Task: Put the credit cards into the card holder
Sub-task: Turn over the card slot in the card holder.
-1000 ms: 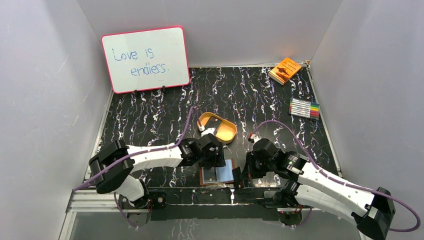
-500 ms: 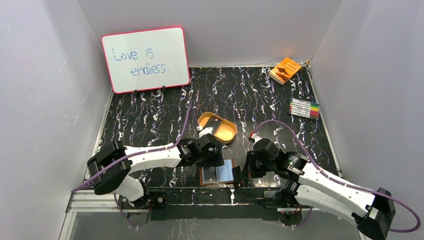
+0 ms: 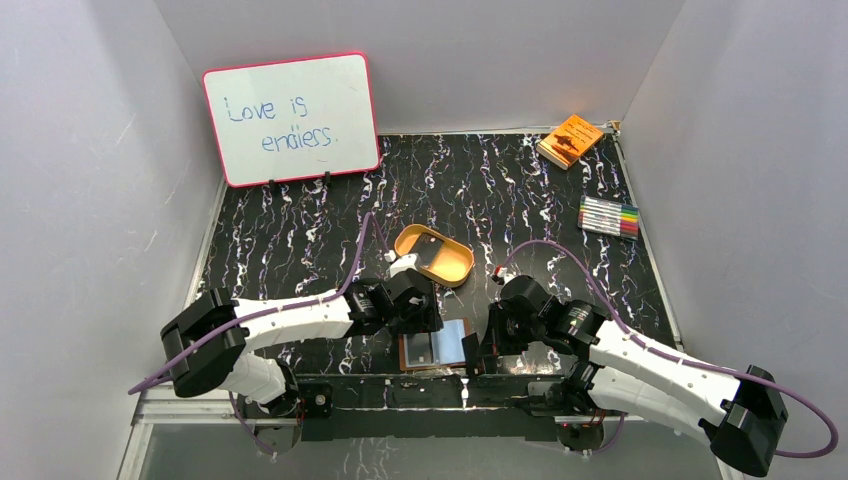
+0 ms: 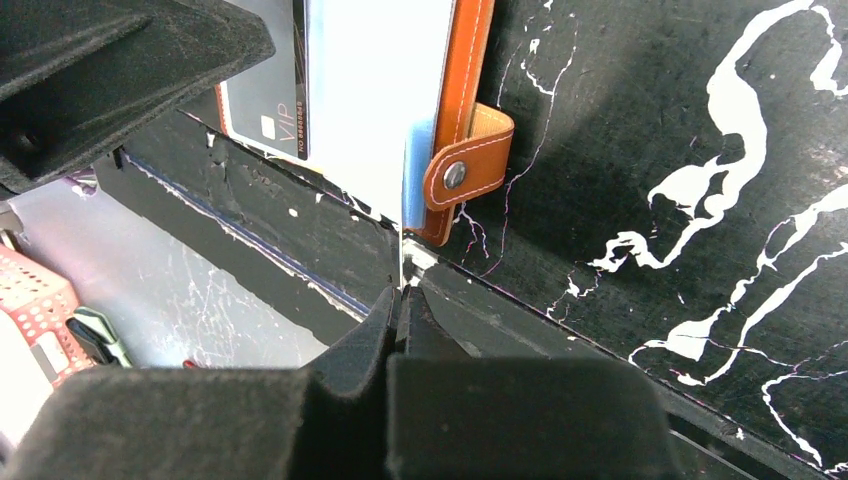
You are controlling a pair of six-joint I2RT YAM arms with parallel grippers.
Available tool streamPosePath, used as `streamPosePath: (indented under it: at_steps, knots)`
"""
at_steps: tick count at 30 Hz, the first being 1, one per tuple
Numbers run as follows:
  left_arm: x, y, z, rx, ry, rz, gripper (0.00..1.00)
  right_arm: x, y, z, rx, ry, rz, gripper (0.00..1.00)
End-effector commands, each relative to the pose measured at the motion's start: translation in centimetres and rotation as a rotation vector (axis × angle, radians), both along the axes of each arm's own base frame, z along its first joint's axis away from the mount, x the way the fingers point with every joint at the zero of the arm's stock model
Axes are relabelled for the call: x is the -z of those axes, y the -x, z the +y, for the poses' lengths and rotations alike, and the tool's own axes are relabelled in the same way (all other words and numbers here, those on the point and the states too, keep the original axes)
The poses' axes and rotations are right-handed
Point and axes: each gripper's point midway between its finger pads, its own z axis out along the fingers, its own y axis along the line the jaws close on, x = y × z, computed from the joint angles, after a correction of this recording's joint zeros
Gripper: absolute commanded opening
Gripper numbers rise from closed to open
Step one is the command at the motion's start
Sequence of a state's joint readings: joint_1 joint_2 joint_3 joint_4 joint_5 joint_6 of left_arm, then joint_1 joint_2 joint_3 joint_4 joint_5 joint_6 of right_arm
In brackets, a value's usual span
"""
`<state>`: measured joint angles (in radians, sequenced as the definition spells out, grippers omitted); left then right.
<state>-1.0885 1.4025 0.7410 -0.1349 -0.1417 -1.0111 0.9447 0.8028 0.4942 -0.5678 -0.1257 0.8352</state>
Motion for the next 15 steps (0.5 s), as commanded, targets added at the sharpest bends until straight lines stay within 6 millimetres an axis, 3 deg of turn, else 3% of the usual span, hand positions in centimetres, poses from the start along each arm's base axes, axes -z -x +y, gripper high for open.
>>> streamPosePath:
  at_steps: [1, 15]
  knots:
    - [-0.5, -0.2, 0.4, -0.018, 0.004, -0.023, 0.59, -0.8, -0.2, 0.9, -0.007, -0.050, -0.018, 0.00]
    - [0.5, 0.2, 0.4, -0.005, -0.015, 0.005, 0.59, 0.3, 0.3, 0.8, -0.018, -0.034, 0.015, 0.00]
